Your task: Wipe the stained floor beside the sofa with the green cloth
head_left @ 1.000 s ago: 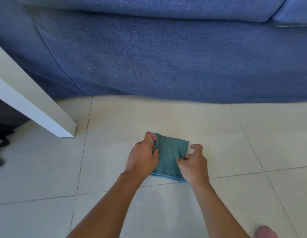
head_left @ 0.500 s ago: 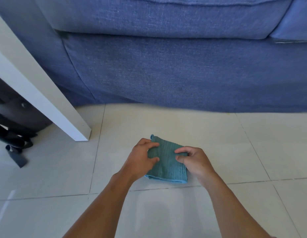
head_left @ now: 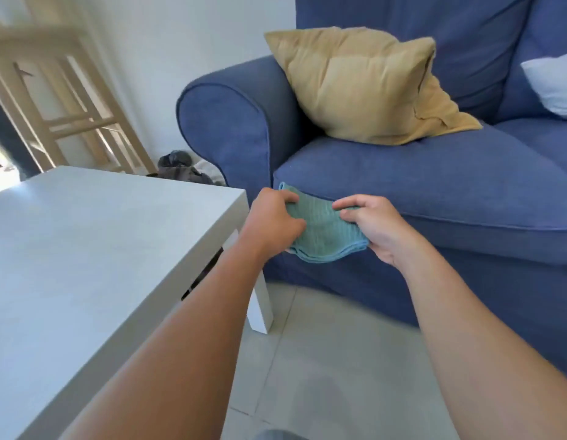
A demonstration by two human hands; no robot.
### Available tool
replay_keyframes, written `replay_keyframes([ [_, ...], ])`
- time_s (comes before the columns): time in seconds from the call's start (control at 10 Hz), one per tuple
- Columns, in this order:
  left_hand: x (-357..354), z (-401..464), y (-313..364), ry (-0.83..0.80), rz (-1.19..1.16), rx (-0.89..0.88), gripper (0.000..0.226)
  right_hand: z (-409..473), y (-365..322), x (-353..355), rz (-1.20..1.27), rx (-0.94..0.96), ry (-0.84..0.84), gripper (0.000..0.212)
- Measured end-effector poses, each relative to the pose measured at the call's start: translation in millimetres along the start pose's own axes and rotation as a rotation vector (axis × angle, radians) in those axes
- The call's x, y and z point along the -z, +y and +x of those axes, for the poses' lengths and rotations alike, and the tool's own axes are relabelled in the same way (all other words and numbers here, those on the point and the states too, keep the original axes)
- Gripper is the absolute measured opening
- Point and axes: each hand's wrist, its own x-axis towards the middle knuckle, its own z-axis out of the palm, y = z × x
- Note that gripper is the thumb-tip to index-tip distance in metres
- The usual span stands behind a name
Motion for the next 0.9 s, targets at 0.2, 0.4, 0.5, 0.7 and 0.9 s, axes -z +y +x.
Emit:
replay_keyframes([
  [0.2,154.9,-27.3,-7.3,0.171,-0.076,0.277,0.014,24.0,-121.4,-104.4,-0.066,0.159,-0.42,0.022],
  [0.4,234.5,-116.9,-74.9,0.354,-0.078,0.717,0.008,-19.1,-150.8,-261.0,-0.354,0.25,-0.824,0.02],
  [0.5,250.9,-149.8,-97.0,0.369,-0.043,0.801,0.032,-41.4,-150.1,-306.1,-0.428,0.322,-0.896,0.016],
  [0.7,261.6,-175.9,-120.0,0.221,0.07,0.984,0.035,-70.5,-144.2,-322.5,-0.629,0.444,-0.939,0.025],
  [0.9,285.6,-154.3,-122.0,0.121,0.561,0.833,0.053,-55.9,-153.2,-281.4,-0.608,0.49,-0.698,0.017],
])
